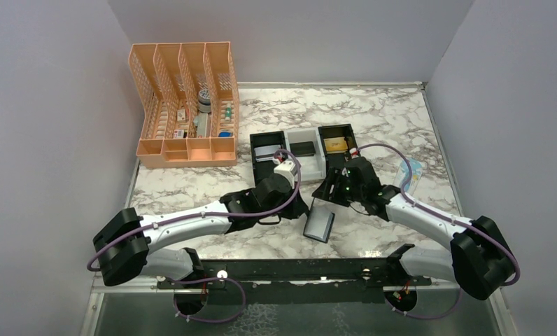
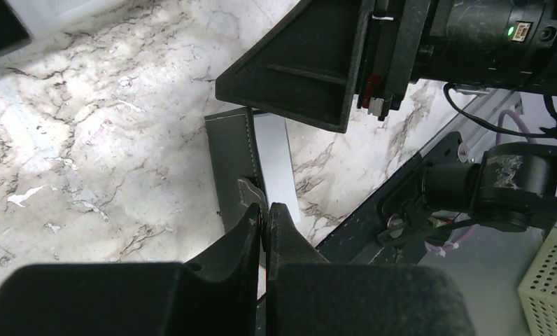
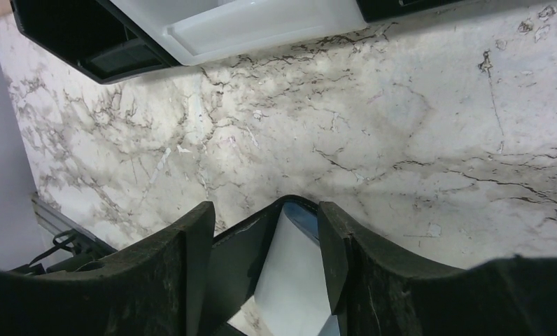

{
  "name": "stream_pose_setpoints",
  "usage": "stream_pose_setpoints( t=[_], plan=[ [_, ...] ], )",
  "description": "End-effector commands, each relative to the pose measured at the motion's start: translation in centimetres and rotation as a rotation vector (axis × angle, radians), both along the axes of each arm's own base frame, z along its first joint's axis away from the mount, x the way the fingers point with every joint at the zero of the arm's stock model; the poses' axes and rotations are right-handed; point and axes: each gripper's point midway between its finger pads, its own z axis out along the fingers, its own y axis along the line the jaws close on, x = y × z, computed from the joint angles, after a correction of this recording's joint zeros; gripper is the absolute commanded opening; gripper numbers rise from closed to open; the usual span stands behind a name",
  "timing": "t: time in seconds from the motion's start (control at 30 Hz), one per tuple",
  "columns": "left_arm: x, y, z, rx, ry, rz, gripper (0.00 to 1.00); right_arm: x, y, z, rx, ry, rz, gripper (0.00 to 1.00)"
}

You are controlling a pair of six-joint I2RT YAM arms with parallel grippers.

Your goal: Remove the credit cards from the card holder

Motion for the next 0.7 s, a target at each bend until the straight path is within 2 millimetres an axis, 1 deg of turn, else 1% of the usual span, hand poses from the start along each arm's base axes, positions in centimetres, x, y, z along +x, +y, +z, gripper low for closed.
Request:
stream_pose_setpoints(
  t=[0.0,0.13,0.23,0.47,0.57,0.67],
  plan=[
    [1.2,0.7,1.6,-0.023,-0.036,0.095,0.0,1.4,-0.1,1.6,-0.02,-0.068,0.001,0.57],
    [1.5,3.4,-0.7,0.057,-0.005,0.21,0.0,1.3,0.5,2.1,-0.016,-0.084,0.059,0.57],
    [1.5,5.4,-2.4,0.132,0.015,0.276,0.0,0.7,1.1,2.1,0.008,-0.065,0.094,0.57],
    [0.4,10.3,-6.7,0.274,0.073,0.403,0.0,-1.2,3.3,2.3,0.126,-0.029,0.231,0.56],
    [-0.1,11.5,-7.6,0.295,0.086,0.423,0.0,-1.9,4.1,2.0,0.161,0.001,0.283,0.55],
    [-0.3,11.8,-7.8,0.298,0.086,0.417,0.0,-2.5,4.4,1.6,0.184,0.024,0.301,0.54]
  ],
)
